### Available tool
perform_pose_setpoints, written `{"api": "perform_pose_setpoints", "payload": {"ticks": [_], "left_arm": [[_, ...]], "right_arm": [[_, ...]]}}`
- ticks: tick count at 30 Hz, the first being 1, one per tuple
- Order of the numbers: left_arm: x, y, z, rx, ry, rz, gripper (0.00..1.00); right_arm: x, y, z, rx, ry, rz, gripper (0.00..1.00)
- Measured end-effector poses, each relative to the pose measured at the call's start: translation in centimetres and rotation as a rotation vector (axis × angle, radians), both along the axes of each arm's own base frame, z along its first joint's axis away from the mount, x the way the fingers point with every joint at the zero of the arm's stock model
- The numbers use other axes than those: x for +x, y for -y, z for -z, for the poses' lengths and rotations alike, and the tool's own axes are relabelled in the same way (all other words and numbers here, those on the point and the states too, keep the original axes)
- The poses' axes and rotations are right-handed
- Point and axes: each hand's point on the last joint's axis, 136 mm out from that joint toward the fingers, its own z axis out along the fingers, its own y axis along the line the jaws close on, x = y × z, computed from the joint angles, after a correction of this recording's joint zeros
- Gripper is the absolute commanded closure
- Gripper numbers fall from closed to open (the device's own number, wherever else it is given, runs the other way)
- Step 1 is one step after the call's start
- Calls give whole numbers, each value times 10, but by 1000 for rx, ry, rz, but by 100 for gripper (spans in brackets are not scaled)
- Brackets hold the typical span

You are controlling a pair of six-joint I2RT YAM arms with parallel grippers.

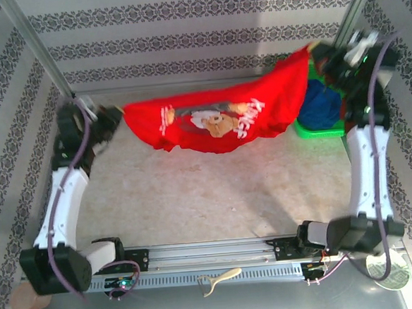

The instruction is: Fold the inside-out t-shirt

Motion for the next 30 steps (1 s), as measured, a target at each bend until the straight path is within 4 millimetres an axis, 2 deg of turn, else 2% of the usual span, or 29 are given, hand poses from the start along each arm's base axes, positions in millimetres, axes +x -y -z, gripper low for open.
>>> {"api": "perform_pose_setpoints", "payload": {"ticks": [2, 4, 5, 6, 7, 8, 10, 13, 16, 18, 22, 28, 30], "left_arm": [[-41, 44, 60, 18, -99, 125, 100], [-82, 69, 113, 45, -196, 208, 99], [-102, 72, 138, 64, -243, 223, 87], [-120, 70, 160, 87, -290, 222, 68], [-132, 66, 173, 104, -317, 212, 60], [-142, 59, 183, 123, -338, 192, 53], [-149, 45, 182, 156, -328, 134, 41], [-143, 34, 164, 195, -278, 73, 40], [-127, 34, 155, 227, -290, 61, 40], [-113, 40, 161, 259, -330, 79, 41], [-85, 56, 185, 340, -430, 173, 44], [-33, 84, 194, 431, -438, 320, 47], [-23, 89, 198, 453, -435, 349, 48]], "right_arm": [[-29, -9, 64, -3, -112, -3, 100], [-58, -16, 126, -5, -222, 2, 100], [-71, -19, 155, -7, -274, 5, 100], [-86, -21, 183, -6, -333, 11, 100], [-97, -22, 204, -7, -377, 16, 100], [-108, -23, 222, -12, -418, 23, 100], [-125, -25, 245, -22, -473, 30, 100], [-135, -25, 251, -47, -483, 32, 100], [-136, -25, 253, -62, -488, 28, 100], [-134, -25, 253, -73, -495, 23, 100], [-127, -23, 245, -93, -492, 18, 100], [-117, -21, 238, -103, -476, 16, 100], [-115, -21, 238, -104, -473, 16, 100]]}}
